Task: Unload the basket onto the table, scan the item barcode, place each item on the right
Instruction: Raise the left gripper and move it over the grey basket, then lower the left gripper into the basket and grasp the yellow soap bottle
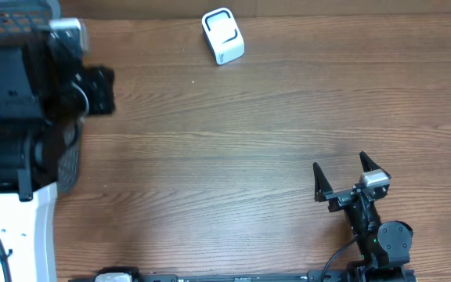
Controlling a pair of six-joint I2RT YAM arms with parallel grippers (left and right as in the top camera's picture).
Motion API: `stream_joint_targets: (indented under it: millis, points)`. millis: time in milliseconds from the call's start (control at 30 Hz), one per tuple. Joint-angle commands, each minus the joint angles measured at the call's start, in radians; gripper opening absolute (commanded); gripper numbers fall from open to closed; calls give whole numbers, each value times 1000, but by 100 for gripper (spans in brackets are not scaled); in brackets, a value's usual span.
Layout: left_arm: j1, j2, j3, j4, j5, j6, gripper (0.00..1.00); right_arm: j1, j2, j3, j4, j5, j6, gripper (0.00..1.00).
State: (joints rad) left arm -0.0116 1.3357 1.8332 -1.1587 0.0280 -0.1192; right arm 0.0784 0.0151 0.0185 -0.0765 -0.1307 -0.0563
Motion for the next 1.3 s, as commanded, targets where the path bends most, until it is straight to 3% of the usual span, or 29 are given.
stream_joint_targets:
  millis: [0,167,267,333,600,1000,1267]
  points:
    - [-2,24,74,34,-187,18,51,-7,-1,-10,3,6,-4,100]
    - [-2,18,77,117,-349,19,63,-7,-1,-10,3,6,-4,100]
    - [-1,19,75,154,-521,19,72,-7,-1,-10,3,6,-4,100]
    - [3,20,75,177,-561,40,73,-7,-1,-10,3,6,-4,100]
    - [82,27,75,196,-544,101,76,-7,-1,-10,3,6,-4,100]
    - [321,52,75,187,-287,101,82,-7,-1,-10,3,6,-4,100]
    - [413,94,65,177,-211,101,86,-7,-1,-10,3,6,-4,100]
